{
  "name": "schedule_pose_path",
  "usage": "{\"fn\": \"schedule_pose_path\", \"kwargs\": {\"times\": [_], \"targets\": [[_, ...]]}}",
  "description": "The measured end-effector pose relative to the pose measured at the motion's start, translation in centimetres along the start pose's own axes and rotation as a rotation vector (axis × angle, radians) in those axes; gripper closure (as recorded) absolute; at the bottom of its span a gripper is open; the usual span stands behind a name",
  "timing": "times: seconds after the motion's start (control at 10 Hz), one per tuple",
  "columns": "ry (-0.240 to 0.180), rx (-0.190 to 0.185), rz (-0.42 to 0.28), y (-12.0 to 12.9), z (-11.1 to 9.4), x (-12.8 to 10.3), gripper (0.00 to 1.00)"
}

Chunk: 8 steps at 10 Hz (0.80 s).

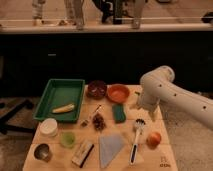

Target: Place sponge in paper cup

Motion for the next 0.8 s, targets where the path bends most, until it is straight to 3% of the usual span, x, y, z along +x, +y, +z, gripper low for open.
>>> {"fn": "schedule_pose_path", "kwargs": {"times": [0.5, 0.8], "targets": [[0.017, -0.050, -0.261, -2.5, 2.6, 0.9, 0.20], [0.010, -0.075, -0.389, -5.9, 3.8, 0.8, 0.20]]}}
